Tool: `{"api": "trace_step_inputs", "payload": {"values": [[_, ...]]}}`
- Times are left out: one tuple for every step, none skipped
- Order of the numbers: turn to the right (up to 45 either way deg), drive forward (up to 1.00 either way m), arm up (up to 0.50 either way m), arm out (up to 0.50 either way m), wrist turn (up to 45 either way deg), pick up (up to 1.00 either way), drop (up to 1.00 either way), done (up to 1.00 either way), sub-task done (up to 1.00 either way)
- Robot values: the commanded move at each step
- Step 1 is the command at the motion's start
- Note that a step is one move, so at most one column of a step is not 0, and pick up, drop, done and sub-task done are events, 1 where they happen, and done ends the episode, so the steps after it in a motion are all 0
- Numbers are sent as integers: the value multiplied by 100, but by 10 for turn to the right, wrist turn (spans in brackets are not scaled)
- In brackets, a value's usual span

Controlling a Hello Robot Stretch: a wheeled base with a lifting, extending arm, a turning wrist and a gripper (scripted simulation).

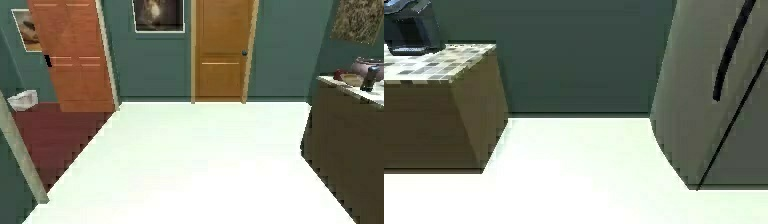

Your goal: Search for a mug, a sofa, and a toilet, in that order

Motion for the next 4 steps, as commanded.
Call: {"api": "trace_step_inputs", "payload": {"values": [[0, 20, 0, 0, 0, 0, 0, 0, 0], [390, 0, 0, 0, 0, 0, 0, 0, 0], [0, 100, 0, 0, 0, 0, 0, 0, 0], [0, 10, 0, 0, 0, 0, 0, 0, 0]]}}
